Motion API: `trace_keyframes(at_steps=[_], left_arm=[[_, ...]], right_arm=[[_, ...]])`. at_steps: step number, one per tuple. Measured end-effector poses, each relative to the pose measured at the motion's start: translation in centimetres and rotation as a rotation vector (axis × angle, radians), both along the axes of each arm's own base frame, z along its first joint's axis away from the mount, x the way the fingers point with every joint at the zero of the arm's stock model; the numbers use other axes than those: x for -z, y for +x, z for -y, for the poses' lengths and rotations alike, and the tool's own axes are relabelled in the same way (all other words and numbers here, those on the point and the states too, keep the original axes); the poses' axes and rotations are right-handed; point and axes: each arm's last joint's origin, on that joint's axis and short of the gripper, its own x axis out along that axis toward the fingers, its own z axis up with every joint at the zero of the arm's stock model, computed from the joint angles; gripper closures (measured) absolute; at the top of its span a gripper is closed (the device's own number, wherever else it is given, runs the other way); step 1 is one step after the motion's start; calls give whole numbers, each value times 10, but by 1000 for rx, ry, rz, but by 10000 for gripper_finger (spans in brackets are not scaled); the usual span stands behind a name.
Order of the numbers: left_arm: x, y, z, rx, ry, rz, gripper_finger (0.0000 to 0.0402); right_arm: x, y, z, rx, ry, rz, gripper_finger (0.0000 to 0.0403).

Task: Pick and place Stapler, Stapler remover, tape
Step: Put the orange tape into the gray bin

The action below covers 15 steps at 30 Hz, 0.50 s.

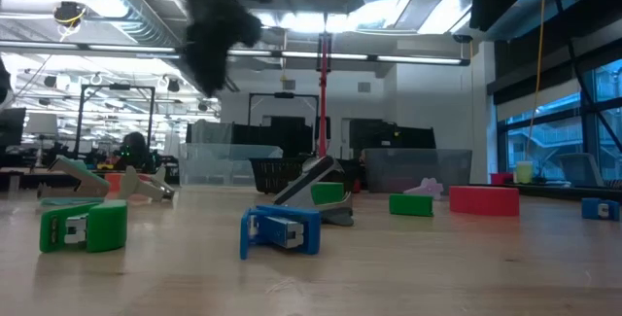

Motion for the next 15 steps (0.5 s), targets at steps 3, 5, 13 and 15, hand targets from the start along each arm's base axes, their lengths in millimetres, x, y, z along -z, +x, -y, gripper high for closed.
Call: trace_keyframes(at_steps=[3, 5, 13, 15], left_arm=[[13, -26, 7, -20, 12, -55, 168], [24, -41, 12, -23, 14, -100, 172], [70, -75, 20, -68, 28, -287, 176], [78, -77, 18, -77, 33, -312, 176]], right_arm=[[0, 0, 0, -19, -5, -11, 211], [0, 0, 0, -28, -8, -16, 211], [-1, 1, 0, -64, -26, -22, 211], [-1, 2, 0, -74, -29, -18, 211]])
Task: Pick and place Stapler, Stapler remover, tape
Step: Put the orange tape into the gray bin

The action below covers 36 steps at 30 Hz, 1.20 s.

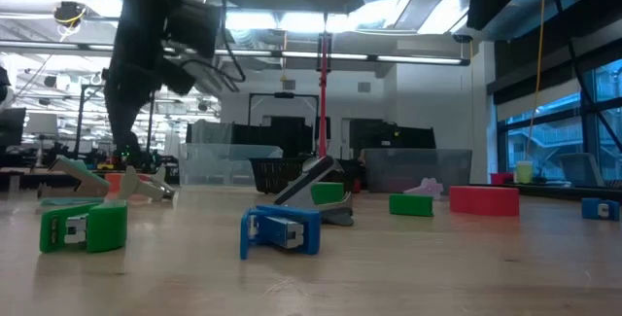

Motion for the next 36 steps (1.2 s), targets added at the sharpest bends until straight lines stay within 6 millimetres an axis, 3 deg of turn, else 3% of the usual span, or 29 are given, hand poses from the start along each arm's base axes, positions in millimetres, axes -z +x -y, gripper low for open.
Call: trace_keyframes(at_steps=[12, 29, 32, 36], left_arm=[[17, 15, -10, 137, 0, 22, 176], [66, 27, -30, 146, -129, -127, 179], [71, 28, -30, 132, -146, -143, 207], [70, 28, -27, 128, -135, -142, 303]], right_arm=[[0, 1, 0, -12, 5, 0, 211], [0, -1, 0, -10, 9, -11, 211], [1, -2, 0, -10, 9, -25, 211], [1, -2, 0, -7, 8, -30, 211]])
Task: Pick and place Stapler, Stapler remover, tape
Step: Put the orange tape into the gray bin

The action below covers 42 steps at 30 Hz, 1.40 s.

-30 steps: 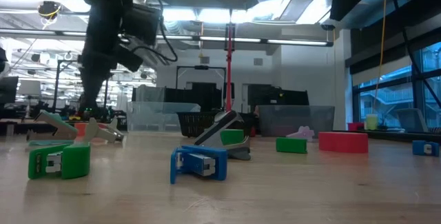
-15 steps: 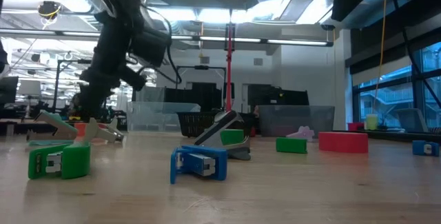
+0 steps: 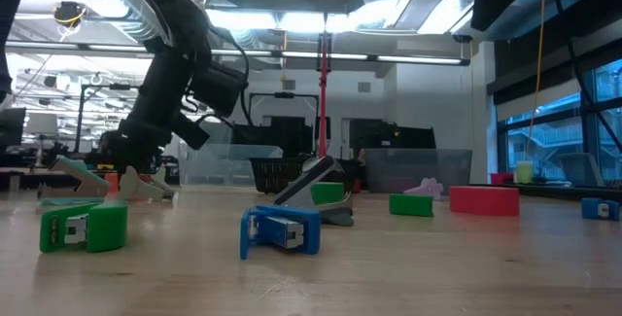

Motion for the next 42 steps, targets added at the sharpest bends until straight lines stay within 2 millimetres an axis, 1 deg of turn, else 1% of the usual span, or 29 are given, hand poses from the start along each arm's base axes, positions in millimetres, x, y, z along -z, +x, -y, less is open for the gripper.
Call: trace_keyframes(at_steps=[2, 4, 7, 10, 13, 15, 17, 19, 22, 24, 26, 29, 32, 37, 42], left_arm=[[-8, -2, 1, -8, 16, 18, 363], [-17, -5, 2, -29, 40, 48, 369], [-40, -12, 5, -71, 90, 122, 369], [-68, -22, 11, -127, 130, 276, 369], [-100, -29, 16, -204, 162, 539, 369], [-122, -33, 19, -245, 176, 752, 369], [-144, -33, 22, -250, 171, 977, 369], [-166, -31, 28, -203, 154, 1203, 369], [-195, -25, 38, -78, 133, 1503, 369], [-209, -20, 43, 6, 113, 1655, 369], [-219, -12, 49, 100, 85, 1773, 369], [-226, 3, 58, 233, 46, 1901, 369], [-223, 22, 62, 300, 2, 1968, 369], [-202, 58, 60, 326, -131, 2001, 369], [-183, 83, 56, 316, -215, 2042, 369]], right_arm=[[0, 0, 0, 3, -13, 0, 211], [0, 0, 1, 5, -27, 0, 211], [0, 0, 1, 5, -33, -1, 211], [0, 0, 1, 23, -26, 9, 211], [0, 0, 1, 33, -23, 13, 211], [0, 0, 1, 42, -22, 20, 211], [0, 0, 1, 46, -22, 24, 211], [-1, 0, 1, 46, -22, 25, 211], [-1, 1, 1, 46, -22, 38, 211], [-1, 2, 1, 46, -22, 48, 211], [-1, 3, 1, 47, -23, 61, 211], [-3, 6, 1, 47, -21, 99, 211], [-4, 11, 1, 43, -19, 151, 211], [-10, 24, -1, -25, 8, 270, 211], [-19, 38, -3, -113, 25, 406, 211]])
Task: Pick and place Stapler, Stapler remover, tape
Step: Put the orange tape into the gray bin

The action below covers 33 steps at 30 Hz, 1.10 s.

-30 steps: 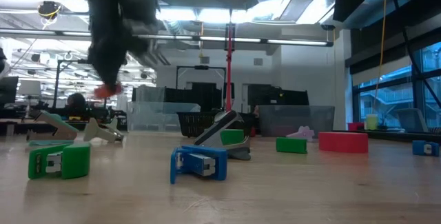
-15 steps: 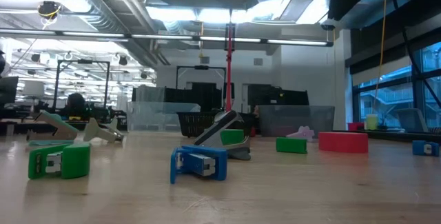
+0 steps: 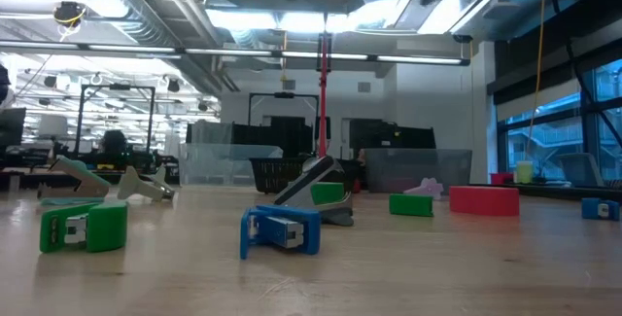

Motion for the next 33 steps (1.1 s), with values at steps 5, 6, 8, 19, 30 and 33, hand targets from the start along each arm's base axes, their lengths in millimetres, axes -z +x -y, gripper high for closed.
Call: trace_keyframes(at_steps=[5, 6, 8, 19, 30, 33], left_arm=[[10, 13, -3, 8, -21, 20, 369], [12, 15, -3, 7, -21, 14, 369], [12, 18, -4, 4, -9, 15, 369], [6, 19, -17, -15, 14, 49, 369], [6, 18, -16, 18, -3, 36, 369], [6, 18, -16, 19, -3, 35, 369]], right_arm=[[-12, 12, -1, -64, -42, 151, 211], [-15, 14, -1, -74, -41, 185, 211], [-20, 18, -2, -118, -25, 242, 211], [-15, 45, -7, -244, 59, 316, 211], [-1, 74, -9, -301, 18, 315, 219], [-1, 74, -9, -301, 18, 314, 258]])
